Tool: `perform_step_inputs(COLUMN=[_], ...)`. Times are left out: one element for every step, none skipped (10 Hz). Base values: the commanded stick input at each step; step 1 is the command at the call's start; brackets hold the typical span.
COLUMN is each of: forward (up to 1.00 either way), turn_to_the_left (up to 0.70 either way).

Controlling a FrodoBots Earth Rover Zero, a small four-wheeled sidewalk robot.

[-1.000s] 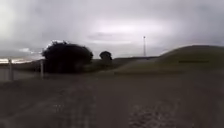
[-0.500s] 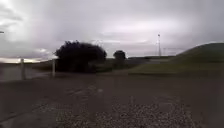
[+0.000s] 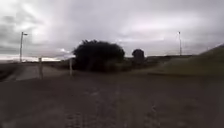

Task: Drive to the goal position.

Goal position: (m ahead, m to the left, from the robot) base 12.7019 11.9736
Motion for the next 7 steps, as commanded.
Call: perform_step_inputs(forward=[0.30, 0.30, 0.30, 0.30, 0.30, 0.30, 0.30], turn_to_the_left=[0.60, 0.60, 0.60, 0.60, 0.60, 0.60, 0.60])
